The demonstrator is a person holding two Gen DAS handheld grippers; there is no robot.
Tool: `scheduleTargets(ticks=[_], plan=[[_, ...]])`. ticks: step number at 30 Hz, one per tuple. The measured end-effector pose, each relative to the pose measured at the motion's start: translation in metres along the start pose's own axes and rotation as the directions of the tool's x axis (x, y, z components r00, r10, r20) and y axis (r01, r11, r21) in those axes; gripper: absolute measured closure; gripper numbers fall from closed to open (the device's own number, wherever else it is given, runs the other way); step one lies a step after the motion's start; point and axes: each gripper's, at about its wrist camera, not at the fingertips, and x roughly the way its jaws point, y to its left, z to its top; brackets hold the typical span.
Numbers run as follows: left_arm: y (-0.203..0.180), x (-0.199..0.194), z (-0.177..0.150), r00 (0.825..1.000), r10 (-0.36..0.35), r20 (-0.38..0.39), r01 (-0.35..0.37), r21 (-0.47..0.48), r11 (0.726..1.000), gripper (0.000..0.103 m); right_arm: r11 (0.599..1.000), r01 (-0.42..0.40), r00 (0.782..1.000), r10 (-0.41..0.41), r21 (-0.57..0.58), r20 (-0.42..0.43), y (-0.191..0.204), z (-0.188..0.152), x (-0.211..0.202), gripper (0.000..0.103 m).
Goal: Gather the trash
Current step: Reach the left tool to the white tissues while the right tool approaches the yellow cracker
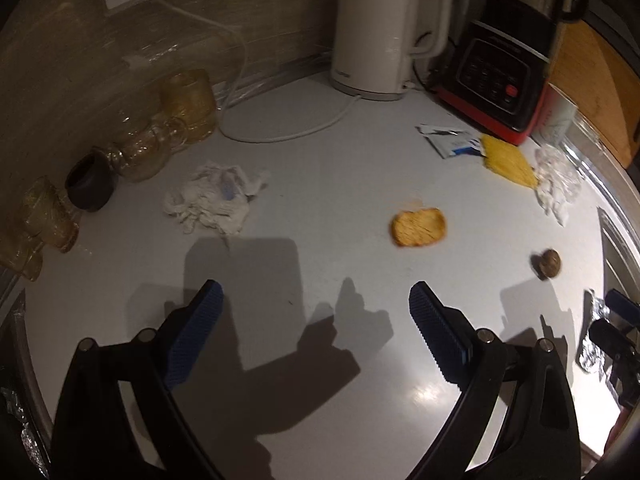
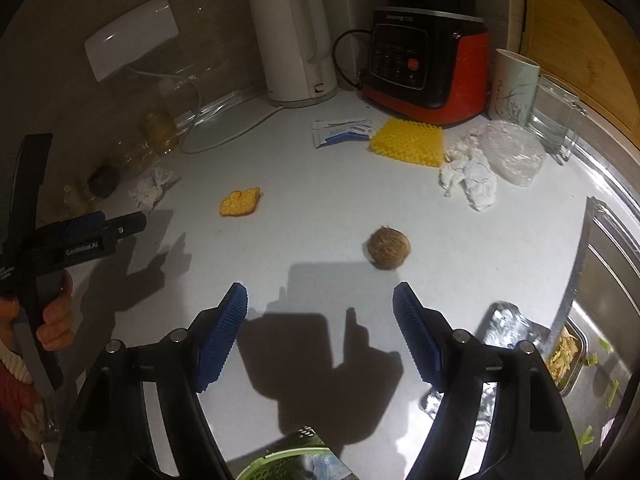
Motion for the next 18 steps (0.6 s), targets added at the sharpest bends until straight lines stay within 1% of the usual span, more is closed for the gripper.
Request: scheduleTargets(ticks=[3,7,10,13,14,15,16,17,18], plan=[[0.029,0.024,0.018,0.999,0.041,-0.002,-0.041,-0.046,0.998,0.013,0.999,-0.024,1.0,0.024,-0.033,-0.016,0.021,0.017,0.026,0.028],[0.054,0.056,0.039,0.997,0.076,-0.023,-0.078,-0.089,0.993,0.013,0.995,-0.062,0.998,0.06,-0.077,-0.028,0.048,0.039,0.057,0.028],[0.061,0.077,0.05,0.995,0.087,-0.039,-0.09,-0.097,0.991,0.013,0.991,-0.086,0.996,0.082,-0.101,-0.04,0.065,0.056,0.08,0.028],[0.063,0.092,0.056,0.995,0.085,-0.059,-0.09,-0.102,0.991,0.013,0.989,-0.092,0.995,0.086,-0.12,-0.053,0.077,0.07,0.101,0.028],[0.063,0.097,0.056,0.994,0.086,-0.066,-0.093,-0.104,0.99,0.016,0.988,-0.093,0.995,0.086,-0.122,-0.058,0.08,0.073,0.108,0.028],[0.063,0.102,0.057,0.993,0.089,-0.076,-0.096,-0.104,0.99,0.024,0.988,-0.092,0.994,0.084,-0.121,-0.063,0.082,0.075,0.113,0.028],[0.063,0.105,0.057,0.992,0.089,-0.086,-0.097,-0.103,0.99,0.028,0.989,-0.088,0.994,0.081,-0.12,-0.068,0.083,0.077,0.118,0.028],[0.062,0.109,0.056,0.991,0.094,-0.096,-0.103,-0.1,0.99,0.037,0.99,-0.08,0.995,0.072,-0.117,-0.073,0.084,0.079,0.124,0.028],[0.062,0.111,0.056,0.99,0.106,-0.096,-0.115,-0.097,0.989,0.043,0.991,-0.071,0.995,0.063,-0.112,-0.077,0.084,0.08,0.128,0.03]])
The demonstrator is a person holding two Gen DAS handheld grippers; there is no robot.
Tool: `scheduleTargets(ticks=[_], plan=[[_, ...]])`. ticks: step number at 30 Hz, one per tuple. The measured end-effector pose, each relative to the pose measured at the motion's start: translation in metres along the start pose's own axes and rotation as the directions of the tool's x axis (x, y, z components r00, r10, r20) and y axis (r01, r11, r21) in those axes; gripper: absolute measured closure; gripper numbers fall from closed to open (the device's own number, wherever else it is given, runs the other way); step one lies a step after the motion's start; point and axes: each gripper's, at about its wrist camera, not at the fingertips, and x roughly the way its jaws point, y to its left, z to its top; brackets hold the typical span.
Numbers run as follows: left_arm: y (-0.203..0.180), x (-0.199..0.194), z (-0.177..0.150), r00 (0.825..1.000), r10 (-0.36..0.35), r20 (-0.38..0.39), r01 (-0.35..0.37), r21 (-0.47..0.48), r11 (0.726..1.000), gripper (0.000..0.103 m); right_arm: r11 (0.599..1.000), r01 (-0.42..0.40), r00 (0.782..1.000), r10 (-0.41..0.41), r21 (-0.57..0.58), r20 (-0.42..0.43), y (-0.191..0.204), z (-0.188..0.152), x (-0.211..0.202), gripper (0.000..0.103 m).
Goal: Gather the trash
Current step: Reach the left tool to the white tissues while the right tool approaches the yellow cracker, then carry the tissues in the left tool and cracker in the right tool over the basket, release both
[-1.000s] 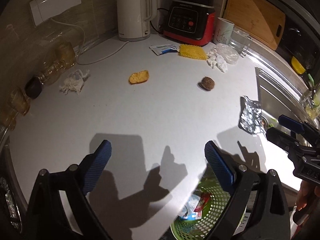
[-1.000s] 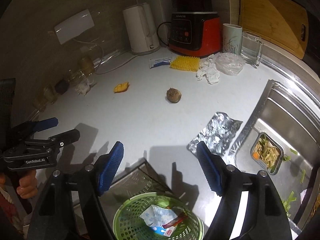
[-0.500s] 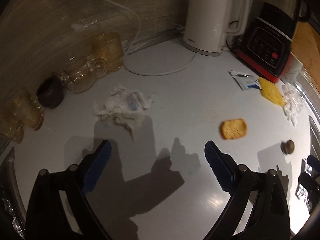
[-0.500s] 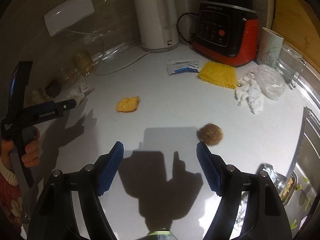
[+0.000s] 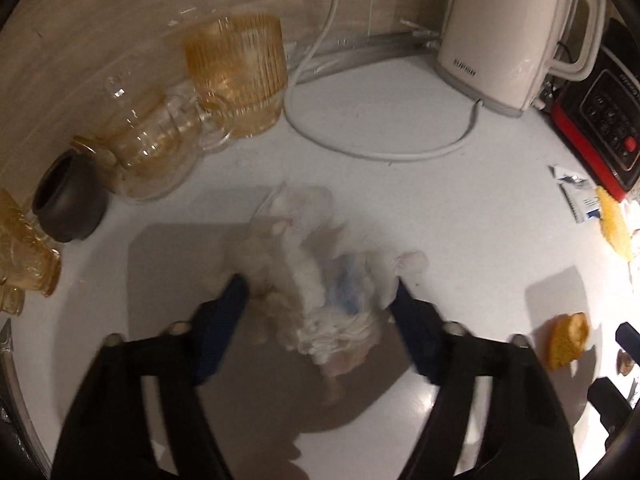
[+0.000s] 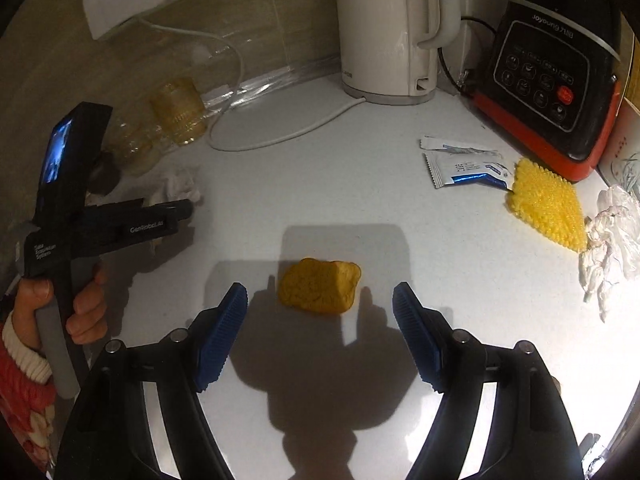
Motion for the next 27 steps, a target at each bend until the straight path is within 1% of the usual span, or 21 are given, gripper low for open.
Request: scheduleTargets(ticks=[1,2,3,5,6,9,13,14,16,17,19,21,24,27], plan=[[0.0,0.0,0.0,1.0,-0.001,0.015,0.001,0.003,1.0,0.048,1.0,0.008,1.0,-0.008,0.007,-0.005,0.0,0.001,0.004,0.034],[-0.001,-0.001,0.0,1.0,-0.006,0.022,0.006,0.011,1.0,0.061,1.0,0.012,1.0,-0.011,0.018,-0.012,-0.002,0.002,0.008,0.035],[-0.002,-0.001,0.001,1.0,-0.011,0.024,0.01,0.02,1.0,0.069,0.999,0.015,1.0,-0.014,0.03,-0.018,-0.004,0.002,0.011,0.038],[-0.001,-0.002,0.0,0.999,-0.03,0.028,0.029,0.024,0.999,0.075,0.999,0.027,0.999,-0.025,0.046,-0.028,-0.008,0.003,0.016,0.043],[-0.001,-0.002,0.0,0.999,-0.039,0.03,0.038,0.025,0.999,0.076,0.998,0.034,0.999,-0.033,0.051,-0.032,-0.011,0.003,0.019,0.047],[0.002,-0.008,-0.005,0.997,-0.07,0.034,0.069,0.022,0.997,0.077,0.996,0.045,0.998,-0.042,0.073,-0.041,-0.016,0.003,0.023,0.054],[0.002,-0.021,-0.012,0.993,-0.11,0.045,0.109,0.021,0.994,0.078,0.996,0.051,0.997,-0.047,0.074,-0.059,-0.019,0.002,0.027,0.069],[0.001,-0.024,-0.014,0.992,-0.115,0.051,0.114,0.025,0.993,0.078,0.996,0.051,0.997,-0.046,0.073,-0.063,-0.018,0.002,0.028,0.071],[0.0,-0.032,-0.018,0.99,-0.125,0.059,0.123,0.035,0.992,0.078,0.997,0.045,0.997,-0.04,0.068,-0.07,-0.017,0.001,0.03,0.078],[-0.001,-0.035,-0.019,0.99,-0.128,0.06,0.125,0.04,0.991,0.078,0.997,0.044,0.997,-0.04,0.065,-0.069,-0.017,0.001,0.031,0.079],[-0.004,-0.04,-0.022,0.99,-0.128,0.059,0.125,0.048,0.991,0.078,0.997,0.033,0.997,-0.028,0.067,-0.072,-0.016,0.0,0.03,0.089],[-0.007,-0.041,-0.021,0.99,-0.129,0.054,0.127,0.051,0.991,0.078,0.997,0.03,0.997,-0.026,0.065,-0.069,-0.015,-0.001,0.03,0.094],[-0.01,-0.048,-0.024,0.991,-0.126,0.053,0.123,0.059,0.991,0.078,0.998,0.017,0.998,-0.013,0.059,-0.056,-0.013,-0.002,0.024,0.098],[-0.014,-0.054,-0.027,0.99,-0.125,0.058,0.121,0.065,0.99,0.078,0.999,0.015,0.999,-0.013,0.05,-0.04,-0.011,-0.004,0.014,0.098]])
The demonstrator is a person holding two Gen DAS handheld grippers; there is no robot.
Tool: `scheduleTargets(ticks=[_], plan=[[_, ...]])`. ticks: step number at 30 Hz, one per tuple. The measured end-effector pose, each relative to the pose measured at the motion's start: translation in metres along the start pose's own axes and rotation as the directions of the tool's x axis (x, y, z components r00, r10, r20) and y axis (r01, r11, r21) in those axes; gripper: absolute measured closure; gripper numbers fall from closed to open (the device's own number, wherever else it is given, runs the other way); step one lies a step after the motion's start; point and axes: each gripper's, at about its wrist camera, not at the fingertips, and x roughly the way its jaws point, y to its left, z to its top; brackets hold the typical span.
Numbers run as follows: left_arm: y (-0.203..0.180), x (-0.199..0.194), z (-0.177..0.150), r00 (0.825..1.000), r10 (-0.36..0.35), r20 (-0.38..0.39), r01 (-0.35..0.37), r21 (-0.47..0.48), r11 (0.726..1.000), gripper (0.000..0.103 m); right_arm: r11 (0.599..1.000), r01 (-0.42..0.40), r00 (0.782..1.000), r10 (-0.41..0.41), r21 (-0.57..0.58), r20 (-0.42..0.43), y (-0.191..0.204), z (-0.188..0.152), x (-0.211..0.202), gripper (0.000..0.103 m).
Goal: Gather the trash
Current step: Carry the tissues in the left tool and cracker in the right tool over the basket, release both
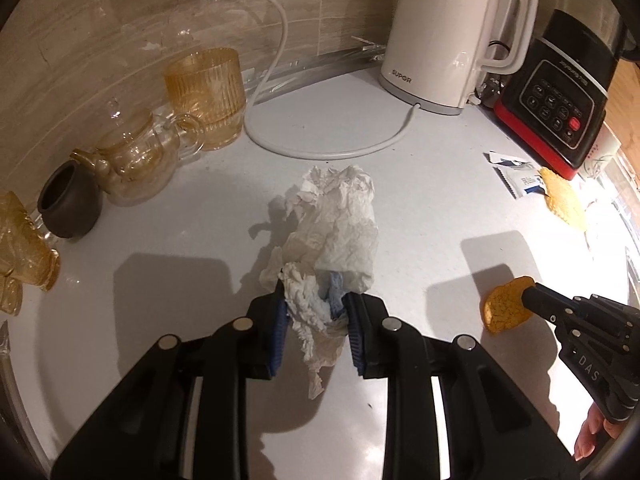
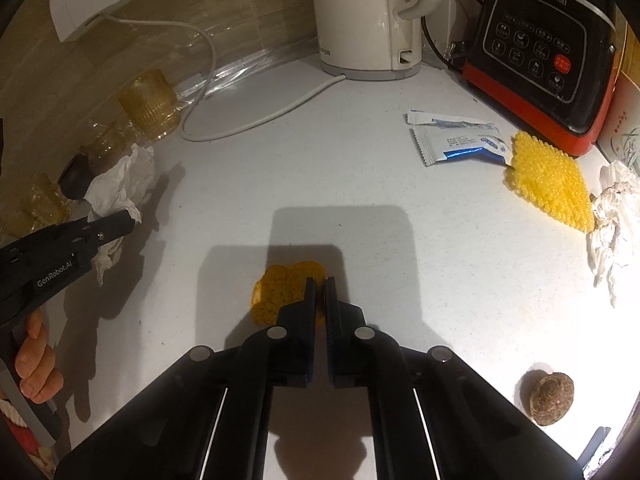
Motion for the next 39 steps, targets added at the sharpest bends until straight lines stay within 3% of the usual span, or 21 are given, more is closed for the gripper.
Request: scheduleTargets(ticks=[7,15,26,34,39], plan=[[-0.019,-0.029,-0.015,1.0,-0.025,0.016,0.024,0.022,0.999,0.078,1.0,0.005,0.999,-0.005,0.001,0.05,-0.005,-0.019,-0.044,0.098],[-0.049,-0.083,-0.06,0.997,-0.067,0.038,0.064,0.064,0.996,0.077,1.0,0.016,0.996,-0.016,-0.004,0.086,-0.014,-0.077,-0.114,0.098],[-0.113,-0.168,-0.171,0.992,-0.13,0.006,0.127,0.17,0.977,0.077,0.999,0.028,0.996,-0.03,0.027,0.085,-0.039,-0.207,-0.212,0.098],[-0.157,-0.208,-0.26,0.985,-0.165,-0.059,0.174,0.208,0.963,0.077,0.999,0.026,0.998,-0.028,0.04,0.056,-0.053,-0.302,-0.258,0.098],[-0.178,-0.22,-0.304,0.978,-0.185,-0.099,0.203,0.235,0.951,0.077,0.998,0.031,0.998,-0.033,0.046,0.046,-0.06,-0.339,-0.277,0.098]])
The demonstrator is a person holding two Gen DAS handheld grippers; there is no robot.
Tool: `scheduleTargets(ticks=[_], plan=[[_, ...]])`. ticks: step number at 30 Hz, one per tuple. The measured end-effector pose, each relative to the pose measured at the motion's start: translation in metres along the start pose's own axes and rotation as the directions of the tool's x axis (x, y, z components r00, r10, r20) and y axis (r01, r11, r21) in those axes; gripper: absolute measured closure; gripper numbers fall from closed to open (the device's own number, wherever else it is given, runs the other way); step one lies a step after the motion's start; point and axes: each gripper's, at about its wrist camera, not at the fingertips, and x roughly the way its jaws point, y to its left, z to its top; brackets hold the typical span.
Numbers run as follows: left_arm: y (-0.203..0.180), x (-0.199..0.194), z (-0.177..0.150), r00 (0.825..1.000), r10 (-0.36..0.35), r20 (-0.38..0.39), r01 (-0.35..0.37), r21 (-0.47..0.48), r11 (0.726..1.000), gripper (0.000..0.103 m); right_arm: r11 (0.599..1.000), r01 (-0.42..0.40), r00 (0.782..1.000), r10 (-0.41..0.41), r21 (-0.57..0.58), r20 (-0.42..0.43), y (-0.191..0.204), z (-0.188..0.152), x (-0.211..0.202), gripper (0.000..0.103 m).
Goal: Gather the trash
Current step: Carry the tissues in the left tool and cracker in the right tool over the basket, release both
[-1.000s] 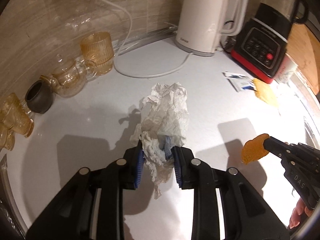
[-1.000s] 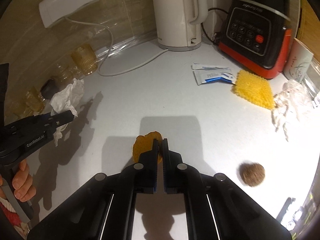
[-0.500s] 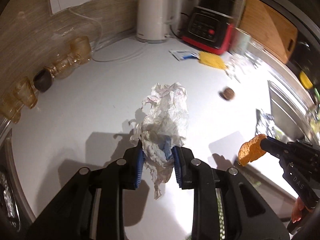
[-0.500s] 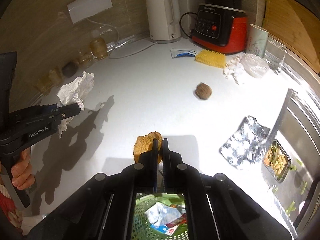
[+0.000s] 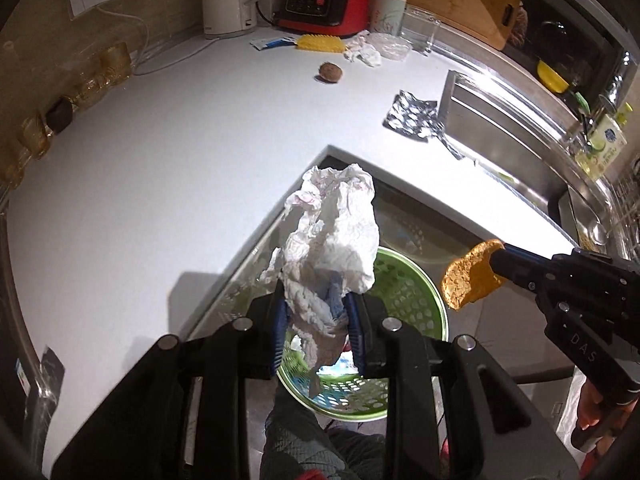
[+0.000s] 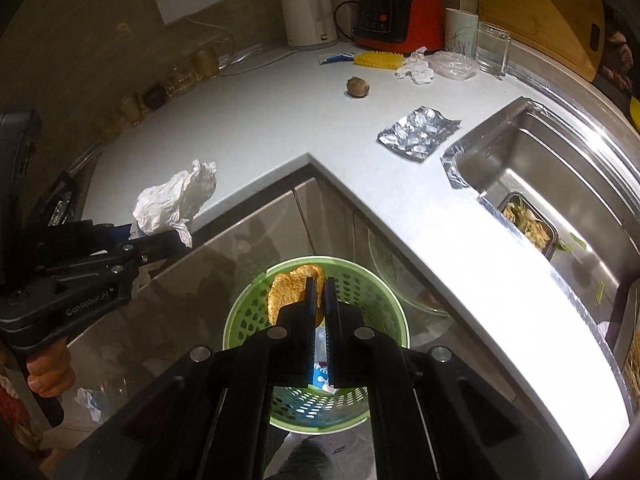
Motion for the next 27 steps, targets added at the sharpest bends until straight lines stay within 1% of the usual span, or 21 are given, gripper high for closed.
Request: scheduleTargets(ticks=[3,6,9,12,13,14,16,17,18,20,23,27], plan=[[-0.014,0.007,-0.015,0.999,-0.022,-0.028,0.022,0.01,1.0,0.077,1.0,0.01,1.0,-0.01,0.005,0.004,-0.006,-0.012,-0.009,0.098],[-0.023,0.026,-0.03,0.997,-0.024,-0.071,0.026,0.022,0.999,0.077,1.0,0.02,1.0,-0.02,0.018,0.008,-0.012,-0.021,-0.016,0.098],[-0.03,0.053,-0.048,0.99,-0.034,-0.136,0.038,0.026,0.999,0.076,0.999,0.026,1.0,-0.027,0.033,0.004,-0.017,-0.028,-0.02,0.098],[-0.039,0.081,-0.064,0.978,-0.034,-0.204,0.043,0.037,0.998,0.075,0.999,0.035,0.999,-0.035,0.039,-0.009,-0.02,-0.034,-0.019,0.098],[-0.041,0.087,-0.067,0.976,-0.033,-0.217,0.043,0.041,0.998,0.072,0.999,0.036,0.999,-0.036,0.04,-0.014,-0.021,-0.036,-0.018,0.098],[-0.043,0.092,-0.07,0.973,-0.032,-0.227,0.043,0.043,0.998,0.067,0.999,0.036,0.999,-0.035,0.04,-0.02,-0.021,-0.038,-0.017,0.098],[-0.047,0.098,-0.075,0.968,-0.036,-0.247,0.048,0.043,0.998,0.06,0.998,0.036,0.999,-0.034,0.042,-0.029,-0.023,-0.041,-0.015,0.098],[-0.048,0.099,-0.077,0.967,-0.038,-0.253,0.051,0.043,0.998,0.053,0.999,0.034,0.999,-0.033,0.043,-0.033,-0.024,-0.043,-0.015,0.098],[-0.05,0.097,-0.079,0.968,-0.037,-0.25,0.05,0.046,0.998,0.048,0.999,0.032,0.999,-0.03,0.043,-0.035,-0.024,-0.043,-0.014,0.098],[-0.052,0.093,-0.08,0.971,-0.027,-0.238,0.041,0.057,0.998,0.041,0.999,0.028,0.999,-0.026,0.044,-0.036,-0.025,-0.044,-0.014,0.098],[-0.051,0.086,-0.078,0.974,-0.027,-0.226,0.041,0.056,0.998,0.038,0.999,0.022,0.999,-0.02,0.047,-0.038,-0.025,-0.045,-0.013,0.098],[-0.041,0.075,-0.067,0.978,-0.034,-0.207,0.04,0.026,0.999,0.033,0.999,0.006,0.999,-0.004,0.045,-0.04,-0.023,-0.045,-0.009,0.098]])
